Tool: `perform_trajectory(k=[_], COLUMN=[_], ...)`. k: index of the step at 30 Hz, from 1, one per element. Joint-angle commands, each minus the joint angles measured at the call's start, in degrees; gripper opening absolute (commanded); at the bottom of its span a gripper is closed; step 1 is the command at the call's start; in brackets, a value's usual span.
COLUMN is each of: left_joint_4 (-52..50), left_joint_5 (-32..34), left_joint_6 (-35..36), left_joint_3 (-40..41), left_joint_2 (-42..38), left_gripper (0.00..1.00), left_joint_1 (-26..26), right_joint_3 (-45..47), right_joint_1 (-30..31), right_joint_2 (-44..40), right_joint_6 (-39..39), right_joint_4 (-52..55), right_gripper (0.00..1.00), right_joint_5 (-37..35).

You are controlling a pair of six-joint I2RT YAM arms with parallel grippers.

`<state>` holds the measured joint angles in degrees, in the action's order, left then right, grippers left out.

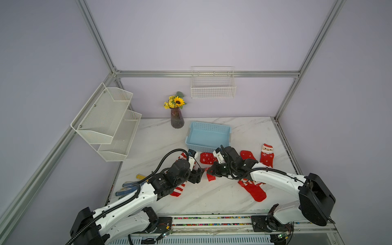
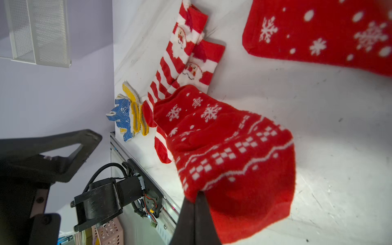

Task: Place the socks together as a pair
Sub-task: Place the sock at the center of the board.

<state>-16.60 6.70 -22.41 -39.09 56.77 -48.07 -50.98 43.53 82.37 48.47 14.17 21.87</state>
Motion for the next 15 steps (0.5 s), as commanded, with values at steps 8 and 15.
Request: perform_trajectory(k=[8, 15], left_joint_4=[10.02, 8.93], left_joint_5=[2.14, 15.67], left_joint_6=[6.00, -0.48], left_joint_3=[8.49, 8.68], left_joint_2=[0.71, 6.59], left_gripper=[0.78, 0.76], left_joint_1=[-0.14, -0.09], right_joint_3=[2.71, 3.76], right_joint_1=[0.70, 1.11], right_joint_2=[-5.34, -5.82], right_joint_6=[6.81, 6.77], right_joint_4=[-4.04, -5.05], right_gripper=[0.00, 0.00], right_joint_5=[2.08, 2.25])
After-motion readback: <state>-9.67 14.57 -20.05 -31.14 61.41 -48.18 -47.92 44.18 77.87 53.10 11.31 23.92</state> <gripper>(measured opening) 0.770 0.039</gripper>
